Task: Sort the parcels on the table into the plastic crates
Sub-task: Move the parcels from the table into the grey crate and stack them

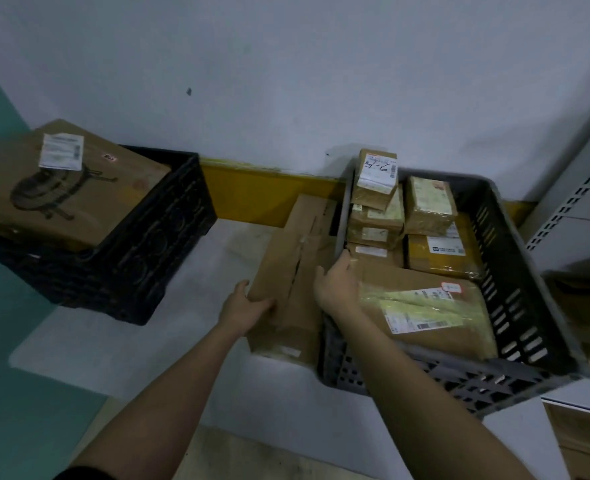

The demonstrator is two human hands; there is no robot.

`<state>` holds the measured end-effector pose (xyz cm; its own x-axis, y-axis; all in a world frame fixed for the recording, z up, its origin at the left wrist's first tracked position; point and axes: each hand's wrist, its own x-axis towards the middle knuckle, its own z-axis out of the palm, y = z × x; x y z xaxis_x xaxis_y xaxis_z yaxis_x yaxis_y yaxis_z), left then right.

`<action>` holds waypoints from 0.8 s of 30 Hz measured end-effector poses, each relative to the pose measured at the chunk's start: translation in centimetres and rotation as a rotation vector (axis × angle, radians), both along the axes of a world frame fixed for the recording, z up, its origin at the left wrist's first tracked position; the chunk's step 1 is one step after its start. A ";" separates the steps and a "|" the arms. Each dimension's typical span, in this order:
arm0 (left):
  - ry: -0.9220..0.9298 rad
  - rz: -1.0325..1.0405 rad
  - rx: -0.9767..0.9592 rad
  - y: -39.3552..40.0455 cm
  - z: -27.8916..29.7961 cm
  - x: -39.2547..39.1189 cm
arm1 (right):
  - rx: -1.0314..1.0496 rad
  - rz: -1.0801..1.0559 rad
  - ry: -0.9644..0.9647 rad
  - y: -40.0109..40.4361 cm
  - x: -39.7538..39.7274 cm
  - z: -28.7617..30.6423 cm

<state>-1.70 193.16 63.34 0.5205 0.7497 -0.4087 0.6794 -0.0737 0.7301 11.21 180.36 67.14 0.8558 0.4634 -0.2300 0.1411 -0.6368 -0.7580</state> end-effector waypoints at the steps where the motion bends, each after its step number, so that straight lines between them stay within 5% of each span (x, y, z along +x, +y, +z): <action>1: -0.012 0.002 -0.033 0.3 -0.4 0.0 | -0.003 -0.005 -0.012 0.1 0.0 -0.3; 5: -0.136 0.070 -0.282 0.5 -2.0 -0.3 | -0.029 -0.046 -0.038 0.2 0.0 -0.4; 18: -0.205 0.078 -0.154 1.0 -1.5 -3.3 | -0.050 -0.073 -0.063 -0.3 -1.4 1.6; 24: -0.255 0.003 0.084 5.6 1.3 -6.7 | -0.098 -0.103 -0.060 -0.1 -1.6 2.1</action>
